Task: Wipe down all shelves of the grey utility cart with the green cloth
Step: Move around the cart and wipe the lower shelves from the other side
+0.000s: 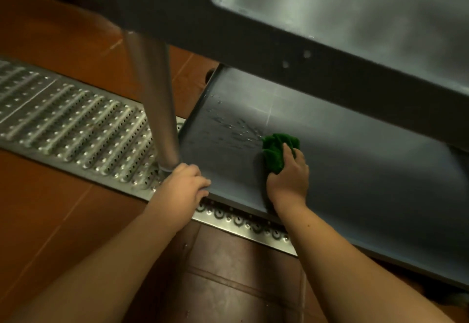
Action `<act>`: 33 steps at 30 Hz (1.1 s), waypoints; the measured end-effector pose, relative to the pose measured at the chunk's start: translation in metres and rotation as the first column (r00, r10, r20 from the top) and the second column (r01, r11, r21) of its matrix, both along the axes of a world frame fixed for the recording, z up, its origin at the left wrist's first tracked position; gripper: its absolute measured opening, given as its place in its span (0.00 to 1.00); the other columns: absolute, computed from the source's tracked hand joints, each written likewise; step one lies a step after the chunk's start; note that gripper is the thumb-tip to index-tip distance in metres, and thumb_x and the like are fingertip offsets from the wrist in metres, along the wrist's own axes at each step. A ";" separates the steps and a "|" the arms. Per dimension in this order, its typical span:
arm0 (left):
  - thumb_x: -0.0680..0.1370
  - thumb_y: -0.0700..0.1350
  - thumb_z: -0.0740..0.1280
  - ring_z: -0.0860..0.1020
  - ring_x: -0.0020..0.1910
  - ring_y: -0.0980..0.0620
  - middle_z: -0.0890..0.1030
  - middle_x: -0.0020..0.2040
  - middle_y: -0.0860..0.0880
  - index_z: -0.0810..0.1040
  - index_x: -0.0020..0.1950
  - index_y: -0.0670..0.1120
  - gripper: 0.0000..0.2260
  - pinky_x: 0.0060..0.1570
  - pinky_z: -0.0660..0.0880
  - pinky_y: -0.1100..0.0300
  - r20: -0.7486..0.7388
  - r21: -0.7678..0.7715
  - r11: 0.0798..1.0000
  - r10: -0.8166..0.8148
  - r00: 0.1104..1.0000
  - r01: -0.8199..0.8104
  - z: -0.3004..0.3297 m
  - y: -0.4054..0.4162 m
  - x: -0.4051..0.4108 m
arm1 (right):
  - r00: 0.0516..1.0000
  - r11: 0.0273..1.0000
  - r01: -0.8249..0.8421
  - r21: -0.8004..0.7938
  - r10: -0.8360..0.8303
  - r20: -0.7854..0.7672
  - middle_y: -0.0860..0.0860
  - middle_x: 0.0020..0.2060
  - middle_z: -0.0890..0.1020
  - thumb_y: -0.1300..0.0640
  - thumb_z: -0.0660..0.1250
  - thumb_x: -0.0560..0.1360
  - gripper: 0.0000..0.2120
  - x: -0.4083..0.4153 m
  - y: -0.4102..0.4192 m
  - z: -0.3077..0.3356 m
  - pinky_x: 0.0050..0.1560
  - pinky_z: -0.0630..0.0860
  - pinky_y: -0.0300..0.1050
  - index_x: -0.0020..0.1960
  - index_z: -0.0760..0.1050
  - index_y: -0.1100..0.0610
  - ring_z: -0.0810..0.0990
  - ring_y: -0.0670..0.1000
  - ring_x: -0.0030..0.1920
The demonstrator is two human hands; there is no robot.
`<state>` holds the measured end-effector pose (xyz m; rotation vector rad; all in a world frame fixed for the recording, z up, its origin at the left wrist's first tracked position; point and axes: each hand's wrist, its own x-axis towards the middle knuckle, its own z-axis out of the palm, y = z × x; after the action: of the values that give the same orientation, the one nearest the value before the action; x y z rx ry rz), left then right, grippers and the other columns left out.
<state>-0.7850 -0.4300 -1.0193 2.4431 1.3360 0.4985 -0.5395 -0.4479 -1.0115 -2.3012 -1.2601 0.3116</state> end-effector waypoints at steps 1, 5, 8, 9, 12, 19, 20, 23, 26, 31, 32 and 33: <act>0.72 0.41 0.73 0.69 0.44 0.53 0.76 0.39 0.51 0.85 0.45 0.47 0.04 0.43 0.72 0.60 0.045 0.032 0.999 0.003 0.999 -0.004 -0.004 -0.002 0.002 | 1.000 1.000 0.013 -0.002 -0.013 -0.007 0.54 0.75 0.64 0.63 0.65 0.71 0.34 -0.001 0.001 0.000 0.73 0.64 0.53 0.76 0.65 0.52 0.65 0.61 0.71; 0.65 0.36 0.74 0.66 0.38 0.53 0.74 0.31 0.49 0.85 0.37 0.44 0.04 0.37 0.64 0.62 0.146 0.133 0.991 -0.032 0.989 0.013 -0.015 0.000 0.008 | 0.999 1.000 -0.005 -0.002 0.005 -0.038 0.53 0.75 0.65 0.64 0.65 0.71 0.34 -0.014 0.009 0.001 0.73 0.63 0.51 0.76 0.66 0.50 0.65 0.59 0.72; 0.64 0.34 0.76 0.64 0.38 0.55 0.74 0.30 0.48 0.84 0.35 0.44 0.05 0.36 0.65 0.62 0.174 0.140 0.990 -0.045 0.984 0.021 -0.016 0.000 0.007 | 0.993 0.996 -0.093 -0.003 0.093 -0.077 0.50 0.75 0.64 0.64 0.65 0.70 0.35 -0.035 0.017 0.004 0.74 0.63 0.49 0.76 0.66 0.47 0.65 0.55 0.73; 0.65 0.35 0.74 0.64 0.38 0.55 0.74 0.30 0.49 0.84 0.35 0.44 0.04 0.36 0.66 0.63 0.196 0.132 0.991 -0.042 0.980 0.016 -0.016 -0.002 0.008 | 0.988 0.992 -0.128 -0.012 0.127 -0.083 0.48 0.75 0.64 0.65 0.65 0.70 0.36 -0.043 0.018 0.006 0.74 0.64 0.49 0.75 0.65 0.46 0.64 0.54 0.73; 0.67 0.38 0.69 0.66 0.40 0.54 0.75 0.32 0.50 0.85 0.39 0.45 0.06 0.37 0.70 0.60 0.217 0.093 0.996 -0.004 0.976 -0.017 -0.019 -0.005 0.006 | 0.957 0.959 -0.280 -0.044 0.275 -0.094 0.43 0.76 0.62 0.66 0.65 0.70 0.37 -0.062 0.022 0.008 0.73 0.64 0.47 0.75 0.64 0.42 0.63 0.51 0.74; 0.70 0.43 0.64 0.69 0.41 0.53 0.75 0.33 0.50 0.83 0.36 0.47 0.08 0.39 0.71 0.58 0.207 0.053 0.999 -0.001 0.978 -0.010 -0.013 -0.004 0.003 | 0.767 0.789 -0.613 0.037 0.606 -0.211 0.41 0.72 0.68 0.57 0.68 0.74 0.26 -0.088 0.018 0.006 0.71 0.63 0.36 0.70 0.72 0.41 0.67 0.43 0.71; 0.71 0.45 0.62 0.70 0.41 0.52 0.75 0.34 0.50 0.83 0.36 0.47 0.10 0.39 0.73 0.56 0.200 0.047 0.999 0.002 0.980 -0.012 -0.013 -0.005 0.002 | 0.744 0.771 -0.635 0.050 0.628 -0.226 0.42 0.72 0.69 0.55 0.68 0.74 0.25 -0.088 0.017 0.004 0.72 0.62 0.38 0.69 0.73 0.41 0.67 0.43 0.71; 0.72 0.47 0.61 0.71 0.43 0.52 0.76 0.36 0.51 0.83 0.38 0.48 0.11 0.41 0.74 0.55 0.203 0.029 1.000 -0.005 0.979 -0.001 -0.013 -0.011 -0.002 | 0.693 0.713 -0.698 0.072 0.697 -0.184 0.45 0.73 0.69 0.51 0.67 0.74 0.25 -0.083 0.015 0.000 0.74 0.63 0.43 0.71 0.72 0.42 0.67 0.46 0.72; 0.72 0.47 0.63 0.70 0.44 0.54 0.76 0.36 0.52 0.84 0.39 0.49 0.09 0.41 0.73 0.57 0.225 0.032 0.999 -0.001 0.974 -0.006 -0.014 -0.012 -0.003 | 0.620 0.619 -0.785 -0.015 0.784 -0.028 0.48 0.74 0.66 0.47 0.64 0.73 0.29 -0.075 0.018 -0.003 0.72 0.61 0.44 0.74 0.67 0.41 0.65 0.50 0.70; 0.71 0.41 0.70 0.73 0.41 0.52 0.76 0.35 0.51 0.85 0.40 0.48 0.04 0.40 0.76 0.57 0.217 0.028 0.999 0.017 0.976 -0.024 -0.014 -0.011 -0.001 | 0.698 0.709 -0.705 0.004 0.693 0.182 0.50 0.72 0.69 0.63 0.70 0.73 0.32 -0.074 0.051 -0.004 0.68 0.64 0.44 0.74 0.68 0.45 0.68 0.55 0.67; 0.70 0.40 0.71 0.73 0.41 0.51 0.76 0.34 0.51 0.85 0.40 0.48 0.04 0.39 0.76 0.57 0.210 0.025 1.000 0.013 0.978 -0.019 -0.014 -0.011 -0.001 | 0.739 0.752 -0.660 0.001 0.648 0.185 0.50 0.72 0.69 0.65 0.70 0.72 0.34 -0.077 0.058 -0.004 0.69 0.65 0.47 0.75 0.67 0.46 0.67 0.56 0.68; 0.69 0.39 0.72 0.74 0.40 0.51 0.76 0.34 0.51 0.85 0.40 0.47 0.04 0.39 0.76 0.57 0.201 0.031 0.999 0.009 0.980 -0.015 -0.015 -0.009 -0.001 | 0.773 0.788 -0.616 -0.003 0.605 0.191 0.51 0.72 0.68 0.67 0.69 0.72 0.35 -0.080 0.062 -0.003 0.70 0.66 0.49 0.75 0.66 0.47 0.67 0.57 0.69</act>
<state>-0.7856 -0.4394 -1.0340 2.3387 1.2686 0.7531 -0.6194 -0.3860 -1.0148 -1.8312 -2.0772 0.2736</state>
